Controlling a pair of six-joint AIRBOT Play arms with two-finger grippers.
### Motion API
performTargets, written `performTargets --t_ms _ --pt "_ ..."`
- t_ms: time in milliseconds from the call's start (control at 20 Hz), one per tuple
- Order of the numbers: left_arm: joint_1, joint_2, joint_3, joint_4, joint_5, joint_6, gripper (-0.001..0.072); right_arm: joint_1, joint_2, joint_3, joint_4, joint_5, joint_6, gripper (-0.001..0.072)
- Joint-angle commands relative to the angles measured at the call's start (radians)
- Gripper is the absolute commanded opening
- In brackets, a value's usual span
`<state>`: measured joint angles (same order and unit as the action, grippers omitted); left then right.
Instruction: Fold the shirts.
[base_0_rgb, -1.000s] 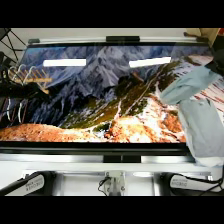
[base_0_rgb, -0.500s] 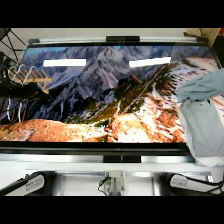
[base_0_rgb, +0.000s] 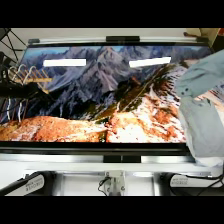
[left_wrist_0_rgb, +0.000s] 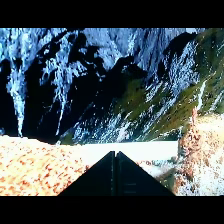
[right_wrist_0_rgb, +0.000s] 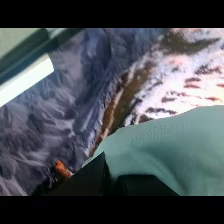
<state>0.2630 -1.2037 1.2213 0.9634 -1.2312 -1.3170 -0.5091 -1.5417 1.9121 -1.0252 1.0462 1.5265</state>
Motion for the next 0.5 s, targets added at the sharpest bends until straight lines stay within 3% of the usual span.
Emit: performTargets --t_ms 0,200,450 --pt "0.0 0.0 0.0 0.001 0.0 0.0 0.0028 0.033 -0.051 0.001 0.049 -0.187 -0.016 0.0071" --pt "0.0 0.0 0.0 0.001 0.0 0.0 0.0028 -0.005 -0.038 0.002 -0.042 -0.087 -0.166 0.007" --pt "0.0 0.0 0.0 0.001 0.0 -0.004 0.0028 -0.03 -0.03 0.001 -0.188 0.203 -0.249 0.007"
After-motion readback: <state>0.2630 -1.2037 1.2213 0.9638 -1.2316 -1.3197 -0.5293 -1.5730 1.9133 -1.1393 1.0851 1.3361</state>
